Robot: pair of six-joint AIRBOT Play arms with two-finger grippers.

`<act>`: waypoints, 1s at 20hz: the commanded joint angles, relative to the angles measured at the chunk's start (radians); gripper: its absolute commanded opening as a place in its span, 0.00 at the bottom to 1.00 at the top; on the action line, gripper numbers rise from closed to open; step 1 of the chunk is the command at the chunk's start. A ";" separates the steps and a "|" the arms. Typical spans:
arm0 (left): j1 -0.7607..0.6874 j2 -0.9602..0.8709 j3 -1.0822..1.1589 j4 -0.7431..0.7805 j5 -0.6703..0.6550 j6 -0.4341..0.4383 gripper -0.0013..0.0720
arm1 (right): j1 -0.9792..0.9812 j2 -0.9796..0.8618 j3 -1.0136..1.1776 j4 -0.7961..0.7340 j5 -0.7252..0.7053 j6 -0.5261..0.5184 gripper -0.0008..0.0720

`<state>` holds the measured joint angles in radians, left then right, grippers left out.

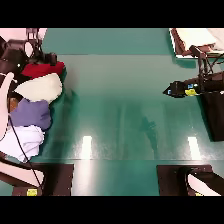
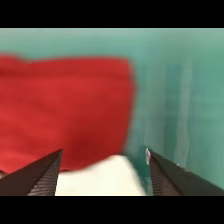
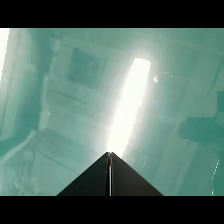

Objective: Fold the shirts.

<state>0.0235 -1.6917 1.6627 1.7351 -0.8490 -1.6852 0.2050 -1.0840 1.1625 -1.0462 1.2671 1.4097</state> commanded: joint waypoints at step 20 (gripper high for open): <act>-0.154 0.421 0.360 -0.030 -0.312 0.165 0.06 | -0.001 -0.001 0.413 0.001 -0.011 0.000 0.04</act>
<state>-0.0418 -1.4158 1.9961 1.7184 -1.0492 -1.5795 0.2050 -1.0843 1.4673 -1.0397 1.2572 1.4094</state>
